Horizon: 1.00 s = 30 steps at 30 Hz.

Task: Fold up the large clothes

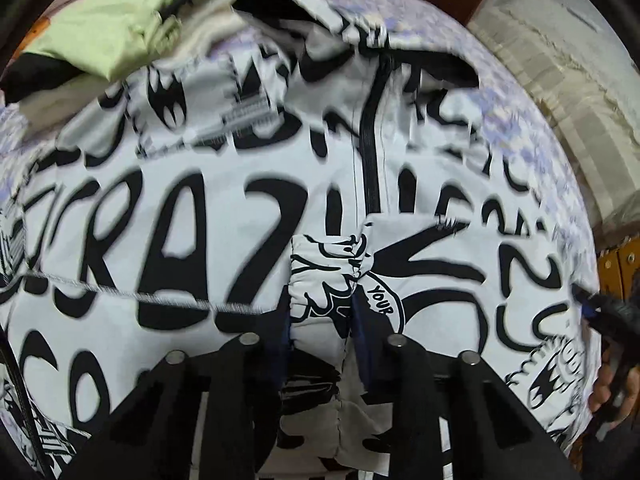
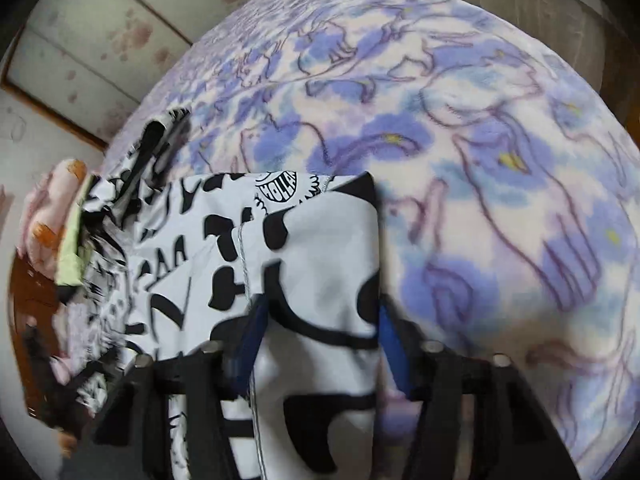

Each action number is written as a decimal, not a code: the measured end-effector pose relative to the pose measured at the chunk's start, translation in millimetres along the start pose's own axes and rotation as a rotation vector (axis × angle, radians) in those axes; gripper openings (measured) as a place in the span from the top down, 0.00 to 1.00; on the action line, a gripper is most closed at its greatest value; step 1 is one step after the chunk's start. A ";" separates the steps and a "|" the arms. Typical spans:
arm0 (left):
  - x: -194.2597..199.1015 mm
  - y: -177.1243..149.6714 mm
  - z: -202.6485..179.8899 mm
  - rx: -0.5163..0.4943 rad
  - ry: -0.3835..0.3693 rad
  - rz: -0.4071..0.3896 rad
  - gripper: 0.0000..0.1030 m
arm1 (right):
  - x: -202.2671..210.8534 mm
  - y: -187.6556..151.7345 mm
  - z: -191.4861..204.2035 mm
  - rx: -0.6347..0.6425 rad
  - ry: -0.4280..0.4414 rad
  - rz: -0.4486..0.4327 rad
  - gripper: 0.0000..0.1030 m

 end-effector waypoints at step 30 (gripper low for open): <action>3.7 -44.0 10.5 0.001 -0.020 0.063 0.72 | 67.3 -151.6 29.1 0.482 -0.236 -0.014 0.56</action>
Point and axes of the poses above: each gripper's, at about its wrist camera, not at the fingertips, and x roughly against the way its jaws point, z to its left, y to its top, the point moved 3 cm from there along -x, roughly the way its jaws point
